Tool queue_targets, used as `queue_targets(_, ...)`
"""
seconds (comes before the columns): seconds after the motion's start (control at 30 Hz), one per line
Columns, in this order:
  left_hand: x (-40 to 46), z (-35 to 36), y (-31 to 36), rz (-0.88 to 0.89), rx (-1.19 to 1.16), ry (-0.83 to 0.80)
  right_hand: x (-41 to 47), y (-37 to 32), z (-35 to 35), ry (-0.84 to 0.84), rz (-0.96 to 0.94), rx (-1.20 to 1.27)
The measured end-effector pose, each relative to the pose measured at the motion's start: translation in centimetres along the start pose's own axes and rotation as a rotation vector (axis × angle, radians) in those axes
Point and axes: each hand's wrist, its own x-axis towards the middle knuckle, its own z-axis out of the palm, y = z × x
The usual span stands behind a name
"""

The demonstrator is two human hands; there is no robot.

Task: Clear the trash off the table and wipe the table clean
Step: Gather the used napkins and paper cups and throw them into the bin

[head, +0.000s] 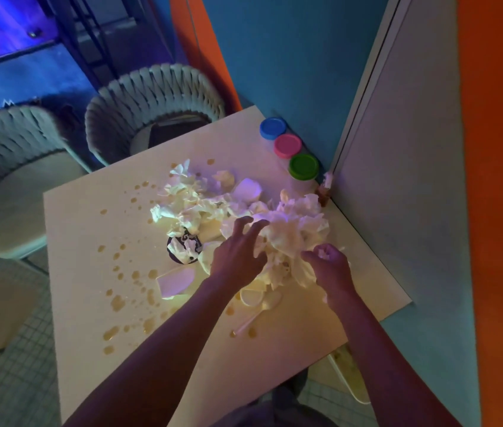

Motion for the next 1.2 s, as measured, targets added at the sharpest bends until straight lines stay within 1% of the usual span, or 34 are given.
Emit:
queue_targets(0.1,2.1,0.9,1.5,0.087,0.13,-0.044,0.0,0.2,-0.6,0.013,-0.016,-0.02)
queue_targets(0.2,3.9,1.4,2.3,0.108,0.236,-0.043,-0.2,0.4,-1.0,0.019,-0.027,-0.033)
queue_targets(0.3,5.0,1.8,2.5,0.118,0.328,-0.08,-0.5,0.8,-1.4,0.016,-0.016,-0.004)
queue_targets(0.47,5.1,2.4,2.6,0.157,0.412,-0.116,-0.9,1.2,-2.2,-0.002,0.039,0.041)
queue_targets(0.63,5.2,2.4,2.6,0.194,0.34,-0.016,-0.8,1.6,-2.4,0.0,0.062,0.047)
queue_targets(0.77,5.4,2.0,2.1,0.209,0.334,0.057,-0.3,1.7,-2.3,0.009,0.066,0.053)
queue_targets(1.03,5.0,0.3,1.4,0.151,0.229,0.206,0.1,1.6,-1.6,0.026,0.082,0.036)
queue_targets(1.2,4.7,-1.5,1.5,0.065,0.087,0.292,0.0,1.2,-1.3,-0.003,0.074,0.043)
